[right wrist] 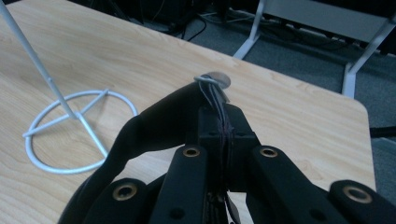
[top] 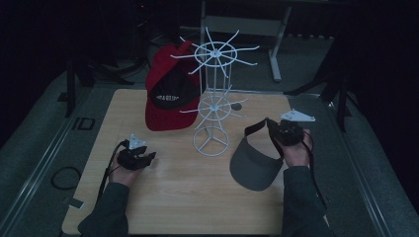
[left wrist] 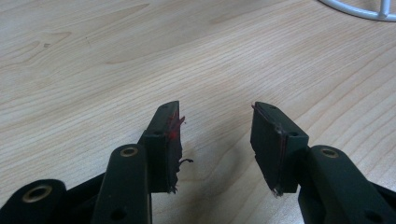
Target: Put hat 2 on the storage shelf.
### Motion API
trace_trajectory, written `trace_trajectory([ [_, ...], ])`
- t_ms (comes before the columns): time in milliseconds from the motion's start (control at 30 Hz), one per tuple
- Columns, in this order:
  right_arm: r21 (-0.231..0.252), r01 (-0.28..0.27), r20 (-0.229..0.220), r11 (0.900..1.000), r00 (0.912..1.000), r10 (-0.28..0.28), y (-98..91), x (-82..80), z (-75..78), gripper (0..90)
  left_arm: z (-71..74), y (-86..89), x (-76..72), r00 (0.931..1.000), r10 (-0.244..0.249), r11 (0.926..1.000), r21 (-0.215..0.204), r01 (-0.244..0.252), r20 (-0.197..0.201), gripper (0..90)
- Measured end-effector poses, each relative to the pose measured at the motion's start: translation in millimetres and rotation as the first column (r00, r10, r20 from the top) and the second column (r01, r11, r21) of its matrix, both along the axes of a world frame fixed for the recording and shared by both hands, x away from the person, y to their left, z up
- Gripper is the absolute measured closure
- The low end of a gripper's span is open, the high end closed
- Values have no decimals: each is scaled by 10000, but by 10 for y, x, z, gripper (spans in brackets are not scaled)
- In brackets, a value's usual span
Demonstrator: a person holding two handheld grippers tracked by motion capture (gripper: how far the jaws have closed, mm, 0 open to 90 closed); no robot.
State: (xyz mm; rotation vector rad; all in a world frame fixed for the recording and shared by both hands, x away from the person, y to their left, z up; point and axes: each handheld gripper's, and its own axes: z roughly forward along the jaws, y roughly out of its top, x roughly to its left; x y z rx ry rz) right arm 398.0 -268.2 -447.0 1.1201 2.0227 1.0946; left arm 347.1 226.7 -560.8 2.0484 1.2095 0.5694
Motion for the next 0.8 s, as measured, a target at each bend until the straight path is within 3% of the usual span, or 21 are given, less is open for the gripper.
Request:
trace_trajectory([
  [467, -6, -145, 717, 9999, 9973, 145, 58, -22, 217, 879, -5, -6, 4, 10000, -41, 10000, 35, 41, -31, 533],
  [800, 166, -422, 1330, 9990, 9903, 396, 103, -81, 406, 879, -4, -7, 2, 10000, -45, 10000, 42, 46, -25, 533],
])
